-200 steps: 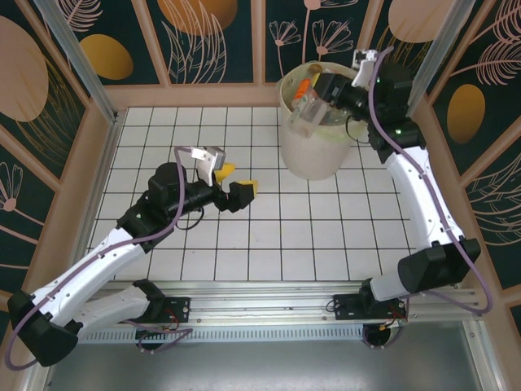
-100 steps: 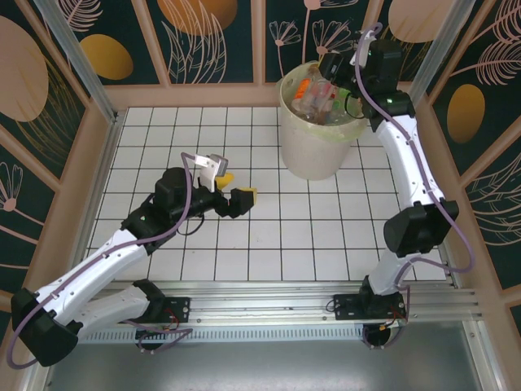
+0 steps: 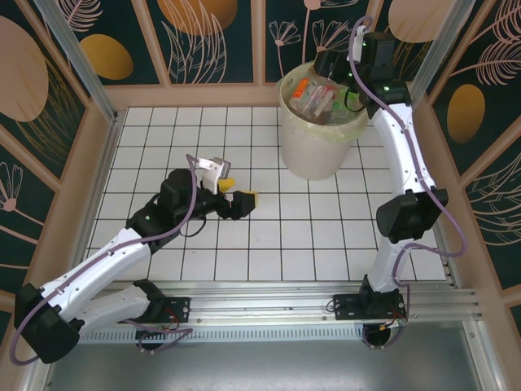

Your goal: Put the plastic bottles in the bin

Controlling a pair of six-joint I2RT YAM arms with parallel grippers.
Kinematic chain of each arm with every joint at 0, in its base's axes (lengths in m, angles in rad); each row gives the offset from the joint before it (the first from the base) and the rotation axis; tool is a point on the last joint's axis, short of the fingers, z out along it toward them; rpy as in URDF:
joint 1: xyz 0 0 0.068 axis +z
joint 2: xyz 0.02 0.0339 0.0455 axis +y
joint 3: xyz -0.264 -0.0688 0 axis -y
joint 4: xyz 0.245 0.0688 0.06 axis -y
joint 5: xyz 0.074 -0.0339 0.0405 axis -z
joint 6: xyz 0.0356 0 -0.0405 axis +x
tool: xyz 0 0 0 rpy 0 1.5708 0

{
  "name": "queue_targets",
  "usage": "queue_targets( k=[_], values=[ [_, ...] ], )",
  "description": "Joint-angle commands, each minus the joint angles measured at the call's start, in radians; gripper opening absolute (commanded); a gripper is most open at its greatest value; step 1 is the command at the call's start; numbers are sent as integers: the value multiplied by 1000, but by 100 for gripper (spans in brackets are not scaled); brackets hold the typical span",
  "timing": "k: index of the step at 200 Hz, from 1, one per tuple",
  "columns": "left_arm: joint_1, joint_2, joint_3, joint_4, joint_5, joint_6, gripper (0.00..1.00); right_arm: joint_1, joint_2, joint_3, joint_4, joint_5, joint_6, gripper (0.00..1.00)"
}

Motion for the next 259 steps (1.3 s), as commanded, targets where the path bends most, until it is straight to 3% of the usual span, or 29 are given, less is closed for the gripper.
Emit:
queue_targets(
  k=[1,56,80,101,129,154,198,259],
  values=[
    [-6,-1,-2,37,15,-16,99,-5,-2,66,-16,56,-25,79],
    [-6,4,-17,51,28,-27,99,18,-10,132,2,348,-143,80],
    [-6,7,-22,61,29,-29,99,27,-18,107,-1,356,-165,75],
    [-6,19,-18,67,38,-31,99,28,-33,54,16,252,-167,64],
    [-6,29,-16,68,43,-31,99,27,-31,-13,20,283,-166,63],
    [-6,19,-24,70,36,-25,99,26,-57,-112,54,346,-163,68],
    [-6,27,-30,73,41,-22,99,30,-55,-166,47,362,-162,93],
    [-6,26,-34,79,45,-27,98,53,-92,-282,97,352,-157,92]
  ],
)
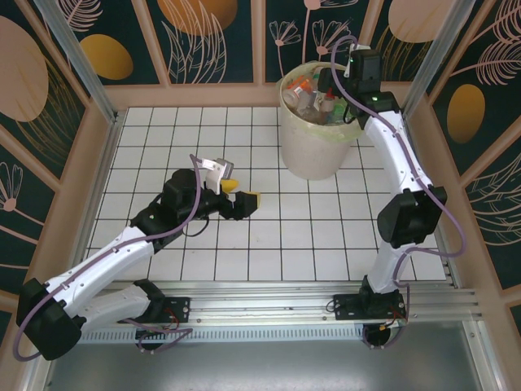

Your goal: Put the plastic bottles in the bin

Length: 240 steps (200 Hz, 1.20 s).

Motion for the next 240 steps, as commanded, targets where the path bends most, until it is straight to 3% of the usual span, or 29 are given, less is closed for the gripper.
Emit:
queue_targets(
  k=[1,43,63,72,89,109,173,207,240],
  values=[
    [-6,-2,-13,26,16,-11,99,16,-36,-42,5,7,0,92],
    [-6,-31,13,-3,-71,28,99,16,-29,89,-31,36,-7,93],
    [-6,-50,24,-10,-242,82,99,15,-53,108,-22,59,-19,97],
    [-6,-58,16,1,-369,106,98,14,-80,80,0,69,-23,99],
    [-6,-68,-23,60,-568,172,99,12,-165,-51,84,91,-22,99],
    [-4,-74,-65,136,-728,231,99,7,-292,-248,200,118,-21,99],
    [20,-97,-234,350,-1130,281,99,-20,-801,-979,546,139,-10,99],
    [132,-176,-432,486,-1127,283,99,-26,-1011,-1328,666,174,11,99],
    [288,-190,-613,694,-1005,327,99,-37,-1035,-1645,948,266,9,99]
  ],
)
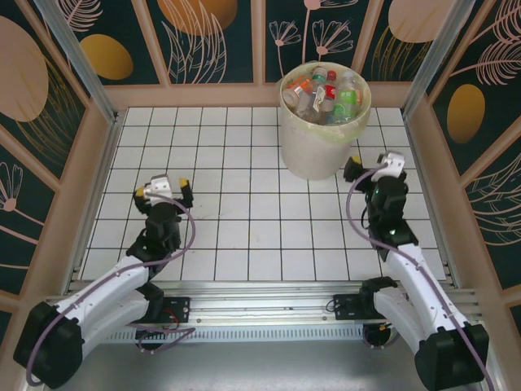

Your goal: Put the plastic bottles in the bin

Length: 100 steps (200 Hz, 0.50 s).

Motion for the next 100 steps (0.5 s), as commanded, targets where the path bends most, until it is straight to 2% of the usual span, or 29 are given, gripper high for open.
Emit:
queue_targets(
  k=[1,23,46,68,93,100],
  values=[
    [86,2,-86,212,62,37,99,-15,5,-181,276,90,7,99],
    [155,77,-125,323,105,68,99,-45,62,-316,491,100,-24,99],
    [223,204,-147,473,178,74,99,-116,188,-394,701,47,-47,99],
    [278,328,-151,607,241,88,99,-165,339,-414,885,17,-67,99],
    [327,415,-123,685,325,108,99,-179,480,-376,1013,-35,-94,99],
    [345,435,-118,714,356,105,99,-181,503,-349,983,-52,-91,99]
  ],
)
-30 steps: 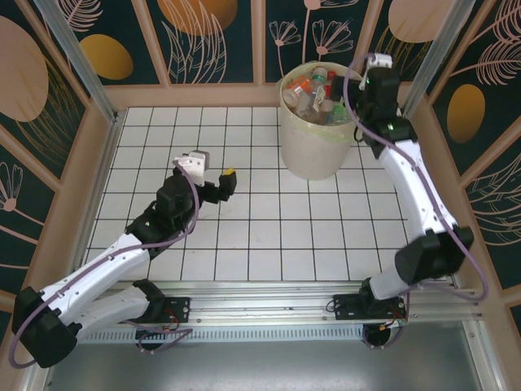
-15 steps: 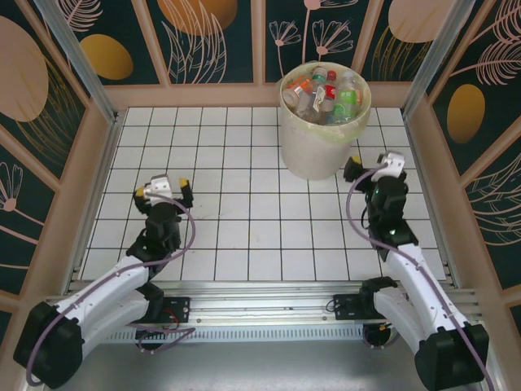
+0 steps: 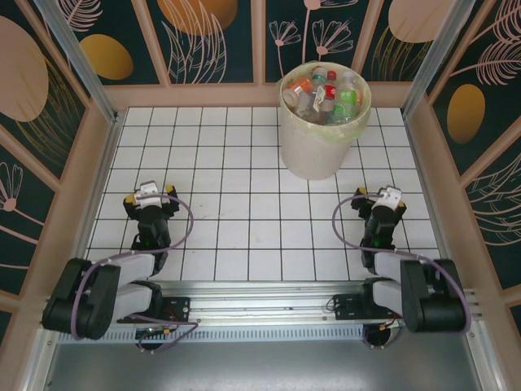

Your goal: Put the plastic bottles in the bin

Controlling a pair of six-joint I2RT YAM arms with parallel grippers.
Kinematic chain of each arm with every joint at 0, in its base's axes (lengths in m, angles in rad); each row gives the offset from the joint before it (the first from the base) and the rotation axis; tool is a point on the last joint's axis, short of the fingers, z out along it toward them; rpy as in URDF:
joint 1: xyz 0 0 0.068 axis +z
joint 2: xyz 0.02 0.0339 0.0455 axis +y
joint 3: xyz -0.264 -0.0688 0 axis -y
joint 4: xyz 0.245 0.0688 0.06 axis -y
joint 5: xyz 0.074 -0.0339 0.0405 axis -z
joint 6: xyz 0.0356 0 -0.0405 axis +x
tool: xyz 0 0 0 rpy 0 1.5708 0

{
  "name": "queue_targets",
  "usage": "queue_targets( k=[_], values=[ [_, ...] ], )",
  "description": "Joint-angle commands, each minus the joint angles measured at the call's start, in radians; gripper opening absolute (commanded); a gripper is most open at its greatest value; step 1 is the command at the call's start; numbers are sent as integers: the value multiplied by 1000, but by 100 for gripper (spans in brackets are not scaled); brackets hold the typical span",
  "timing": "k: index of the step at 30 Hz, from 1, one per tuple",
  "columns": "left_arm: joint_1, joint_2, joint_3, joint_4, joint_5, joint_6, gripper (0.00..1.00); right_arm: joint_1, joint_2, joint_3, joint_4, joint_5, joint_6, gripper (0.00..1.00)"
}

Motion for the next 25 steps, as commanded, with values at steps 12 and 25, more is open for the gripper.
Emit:
queue_targets(
  k=[12,25],
  values=[
    [169,289,107,280,310,-37,99,-41,313,144,268,-218,-15,99],
    [176,291,105,285,322,-38,99,-66,326,170,234,-370,-46,99]
  ],
)
